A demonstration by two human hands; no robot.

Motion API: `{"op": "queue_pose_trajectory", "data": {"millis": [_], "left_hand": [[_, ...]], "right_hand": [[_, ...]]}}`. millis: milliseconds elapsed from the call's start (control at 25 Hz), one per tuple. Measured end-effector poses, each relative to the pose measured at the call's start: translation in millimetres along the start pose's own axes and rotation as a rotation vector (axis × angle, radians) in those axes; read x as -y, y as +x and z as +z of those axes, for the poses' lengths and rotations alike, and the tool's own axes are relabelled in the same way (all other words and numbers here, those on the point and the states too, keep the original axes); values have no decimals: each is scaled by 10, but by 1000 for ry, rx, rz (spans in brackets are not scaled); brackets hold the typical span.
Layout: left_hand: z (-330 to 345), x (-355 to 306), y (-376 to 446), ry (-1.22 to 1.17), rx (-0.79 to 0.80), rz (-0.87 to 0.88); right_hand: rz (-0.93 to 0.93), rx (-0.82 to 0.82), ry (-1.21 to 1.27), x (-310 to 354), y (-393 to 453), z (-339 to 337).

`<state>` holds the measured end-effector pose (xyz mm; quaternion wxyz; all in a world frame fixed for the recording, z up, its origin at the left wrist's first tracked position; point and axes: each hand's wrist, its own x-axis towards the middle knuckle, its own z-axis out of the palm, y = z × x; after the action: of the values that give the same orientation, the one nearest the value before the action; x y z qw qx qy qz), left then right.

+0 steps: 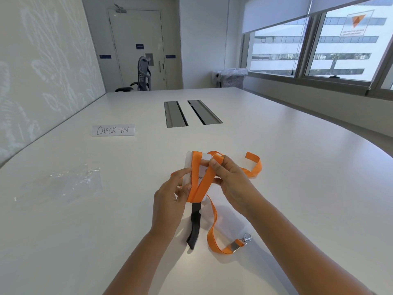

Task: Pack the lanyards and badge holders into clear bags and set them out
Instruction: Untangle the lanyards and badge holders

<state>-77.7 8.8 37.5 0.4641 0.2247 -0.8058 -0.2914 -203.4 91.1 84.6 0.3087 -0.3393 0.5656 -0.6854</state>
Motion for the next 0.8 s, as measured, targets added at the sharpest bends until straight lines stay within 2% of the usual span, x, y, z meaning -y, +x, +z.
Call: {"op": "queue_pose_trajectory", "data": {"millis": [120, 280, 520, 800], "left_hand": [[15, 22, -1, 14, 12, 6], [18, 56, 8, 13, 19, 13], [53, 68, 9, -46, 124, -104], [51, 64, 30, -132, 125, -165]], "right_hand": [[-20, -27, -2, -24, -11, 23], [6, -30, 112, -22, -19, 29], [66, 51, 287, -19, -19, 1], [87, 125, 177, -39, -34, 17]]}}
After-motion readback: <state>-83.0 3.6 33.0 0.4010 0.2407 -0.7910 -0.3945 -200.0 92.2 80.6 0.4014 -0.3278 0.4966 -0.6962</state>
